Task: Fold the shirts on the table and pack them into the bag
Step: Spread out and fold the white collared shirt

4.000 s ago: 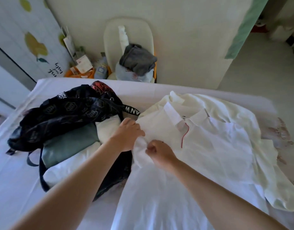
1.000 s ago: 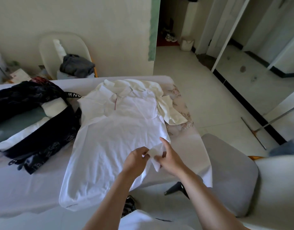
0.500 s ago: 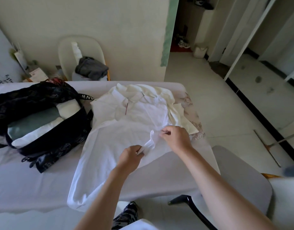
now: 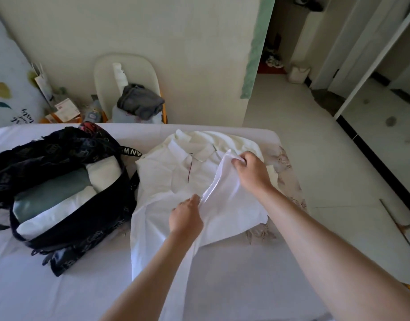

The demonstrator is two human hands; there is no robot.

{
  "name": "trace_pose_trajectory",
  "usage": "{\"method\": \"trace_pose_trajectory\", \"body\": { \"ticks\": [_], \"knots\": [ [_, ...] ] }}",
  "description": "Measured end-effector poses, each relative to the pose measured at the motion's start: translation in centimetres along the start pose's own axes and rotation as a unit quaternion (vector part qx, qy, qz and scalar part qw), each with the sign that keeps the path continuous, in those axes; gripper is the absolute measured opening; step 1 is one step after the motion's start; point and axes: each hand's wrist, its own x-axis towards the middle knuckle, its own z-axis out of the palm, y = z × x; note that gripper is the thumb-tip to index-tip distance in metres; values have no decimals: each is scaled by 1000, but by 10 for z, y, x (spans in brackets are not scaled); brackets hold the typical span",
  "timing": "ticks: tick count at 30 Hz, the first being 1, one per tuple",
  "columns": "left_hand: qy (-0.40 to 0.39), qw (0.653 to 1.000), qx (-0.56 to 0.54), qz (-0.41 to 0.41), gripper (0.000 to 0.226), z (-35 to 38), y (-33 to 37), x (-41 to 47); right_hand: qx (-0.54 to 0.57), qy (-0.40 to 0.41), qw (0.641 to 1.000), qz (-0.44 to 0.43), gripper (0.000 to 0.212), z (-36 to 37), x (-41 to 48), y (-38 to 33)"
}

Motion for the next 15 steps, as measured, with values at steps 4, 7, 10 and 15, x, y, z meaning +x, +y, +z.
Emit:
{"method": "trace_pose_trajectory", "body": {
  "ticks": [4, 7, 10, 15],
  "knots": [
    [-51, 998, 27, -30, 26, -28, -43, 48, -108, 19, 993, 52, 23, -4, 35, 30],
    [-90, 993, 77, 13, 36, -59, -45, 115, -172, 27, 981, 83, 35, 8, 59, 52],
    [-113, 989, 74, 57, 42, -84, -30, 188, -145, 44, 980, 131, 34, 20, 90, 58],
    [-8, 992, -125, 24, 47, -88, -5, 256, -6, 90, 971, 222, 30, 41, 129, 58]
  ]
}}
